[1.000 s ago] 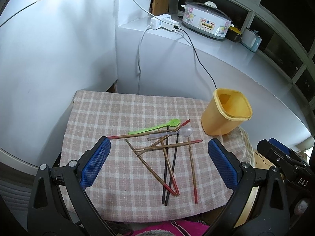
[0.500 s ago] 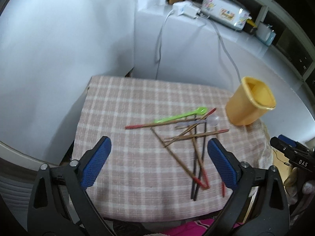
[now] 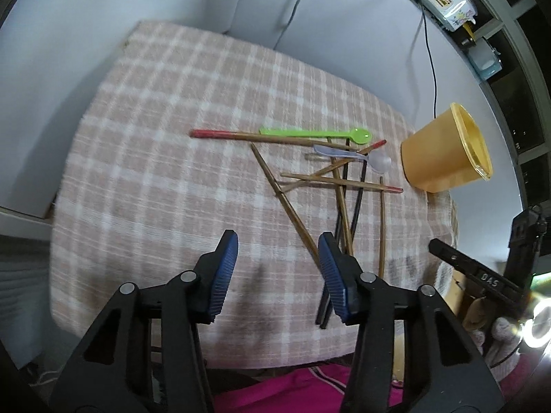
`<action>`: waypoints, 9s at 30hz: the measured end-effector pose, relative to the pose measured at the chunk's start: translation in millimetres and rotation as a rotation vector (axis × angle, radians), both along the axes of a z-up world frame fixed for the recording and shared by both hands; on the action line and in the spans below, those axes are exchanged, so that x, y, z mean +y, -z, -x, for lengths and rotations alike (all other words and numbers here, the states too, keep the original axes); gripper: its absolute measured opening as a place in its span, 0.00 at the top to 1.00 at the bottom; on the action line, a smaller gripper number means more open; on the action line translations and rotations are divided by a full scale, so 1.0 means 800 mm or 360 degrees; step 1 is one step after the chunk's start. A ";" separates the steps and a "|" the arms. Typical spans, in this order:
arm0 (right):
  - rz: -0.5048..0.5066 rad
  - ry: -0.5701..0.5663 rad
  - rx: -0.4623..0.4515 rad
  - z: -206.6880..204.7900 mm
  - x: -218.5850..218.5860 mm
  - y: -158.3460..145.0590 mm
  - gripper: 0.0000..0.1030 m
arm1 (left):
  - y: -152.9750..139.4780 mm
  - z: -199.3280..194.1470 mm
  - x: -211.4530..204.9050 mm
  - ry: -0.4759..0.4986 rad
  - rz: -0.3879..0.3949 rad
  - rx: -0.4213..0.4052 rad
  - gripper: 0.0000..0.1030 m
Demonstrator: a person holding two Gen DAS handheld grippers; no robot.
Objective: Organize utensils
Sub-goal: 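Lower the left tool onto a red-tipped wooden chopstick and close it while the right tool grasps another chopstick, then lift the held chopstick with the left tool toward the yellow container while the right tool carries its chopstick, then lower the left tool's chopstick into the yellow container and open it while the right tool releases its chopstick there, then move both tools back down over the remaining chopsticks on the cloth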
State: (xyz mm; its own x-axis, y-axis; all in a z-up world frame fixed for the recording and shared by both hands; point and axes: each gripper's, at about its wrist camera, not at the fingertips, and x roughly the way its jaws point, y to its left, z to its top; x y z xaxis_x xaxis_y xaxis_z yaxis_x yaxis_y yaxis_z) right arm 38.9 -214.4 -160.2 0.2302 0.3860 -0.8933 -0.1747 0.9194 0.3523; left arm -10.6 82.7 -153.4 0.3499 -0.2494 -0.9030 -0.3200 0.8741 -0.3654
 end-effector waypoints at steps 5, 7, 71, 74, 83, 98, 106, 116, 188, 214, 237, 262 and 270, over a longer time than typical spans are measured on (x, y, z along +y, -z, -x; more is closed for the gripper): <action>-0.0018 0.0009 0.0100 -0.013 0.004 0.020 0.72 | 0.025 -0.024 -0.010 -0.0008 0.0115 0.0075 0.60; -0.0027 0.0017 0.0130 -0.018 0.006 0.028 0.74 | 0.036 -0.035 -0.015 -0.0005 0.0127 0.0104 0.62; 0.0159 0.0070 0.0355 -0.038 0.005 0.078 0.96 | 0.065 0.020 0.080 -0.0217 0.0112 0.0281 0.95; 0.0144 0.0053 0.0380 -0.026 -0.008 0.075 0.96 | 0.062 0.017 0.069 -0.0209 0.0106 0.0270 0.95; 0.0061 -0.0028 0.0427 0.009 0.007 0.076 0.96 | 0.054 0.005 0.035 -0.0166 0.0088 0.0232 0.96; 0.0098 -0.0062 0.0470 -0.004 -0.016 0.072 0.96 | 0.047 0.010 0.022 -0.0172 0.0104 0.0209 0.96; 0.0100 0.0012 0.0407 -0.003 -0.072 0.037 0.96 | 0.039 -0.004 0.017 -0.0144 0.0100 0.0187 0.96; 0.0160 0.0092 0.0272 0.009 -0.106 -0.010 0.96 | 0.006 -0.024 0.002 -0.0059 0.0077 0.0077 0.96; 0.0029 -0.0002 -0.0486 -0.153 -0.136 -0.171 0.96 | -0.127 -0.214 -0.238 0.0482 -0.0016 -0.0432 0.96; 0.0117 0.0092 -0.0436 -0.176 -0.124 -0.139 0.66 | -0.128 -0.228 -0.226 0.0489 0.0046 -0.0445 0.83; 0.0102 -0.0006 -0.0708 -0.069 -0.084 -0.190 0.65 | -0.152 -0.103 -0.034 0.0334 -0.0210 -0.0457 0.83; 0.0299 -0.1102 -0.0053 -0.033 0.116 -0.008 0.78 | -0.019 -0.008 -0.015 0.0031 0.0135 -0.0005 0.83; 0.0429 -0.1263 0.0025 -0.039 0.138 0.031 0.83 | 0.015 -0.007 -0.031 0.0022 0.0267 0.0075 0.83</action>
State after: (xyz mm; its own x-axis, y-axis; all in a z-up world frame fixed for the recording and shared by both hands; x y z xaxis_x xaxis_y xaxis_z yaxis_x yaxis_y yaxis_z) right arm 70.1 -103.7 -185.3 -0.0331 0.2009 -0.9791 -0.8025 0.5785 0.1458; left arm -5.2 58.0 -165.2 0.3036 -0.4025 -0.8636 -0.3287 0.8065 -0.4914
